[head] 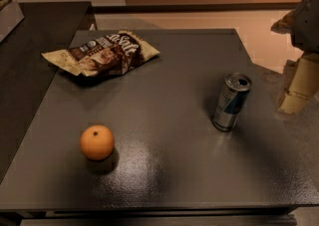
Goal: Knock redbull can over
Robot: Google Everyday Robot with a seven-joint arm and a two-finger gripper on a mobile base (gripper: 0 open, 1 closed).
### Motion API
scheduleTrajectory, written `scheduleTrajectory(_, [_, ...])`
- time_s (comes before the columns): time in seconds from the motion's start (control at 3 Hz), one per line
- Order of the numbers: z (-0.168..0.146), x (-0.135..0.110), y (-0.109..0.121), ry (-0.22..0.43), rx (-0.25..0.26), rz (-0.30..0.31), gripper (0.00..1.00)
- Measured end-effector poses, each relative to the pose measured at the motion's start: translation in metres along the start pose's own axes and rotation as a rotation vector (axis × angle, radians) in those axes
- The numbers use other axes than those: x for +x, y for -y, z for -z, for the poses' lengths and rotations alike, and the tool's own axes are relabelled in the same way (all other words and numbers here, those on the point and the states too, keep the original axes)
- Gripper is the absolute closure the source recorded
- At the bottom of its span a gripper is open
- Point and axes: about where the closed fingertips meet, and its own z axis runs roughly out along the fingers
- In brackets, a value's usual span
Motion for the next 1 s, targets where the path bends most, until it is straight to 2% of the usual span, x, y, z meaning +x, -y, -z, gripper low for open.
scheduleTrajectory(0.33, [0.000, 0.000, 0.000, 0.000, 0.000, 0.000, 0.00])
scheduleTrajectory(0.67, [-0.001, 0.000, 0.001, 0.026, -0.002, -0.008, 0.00])
scheduleTrajectory(1.0, [-0.013, 0.000, -0.003, 0.116, -0.027, -0.025, 0.00])
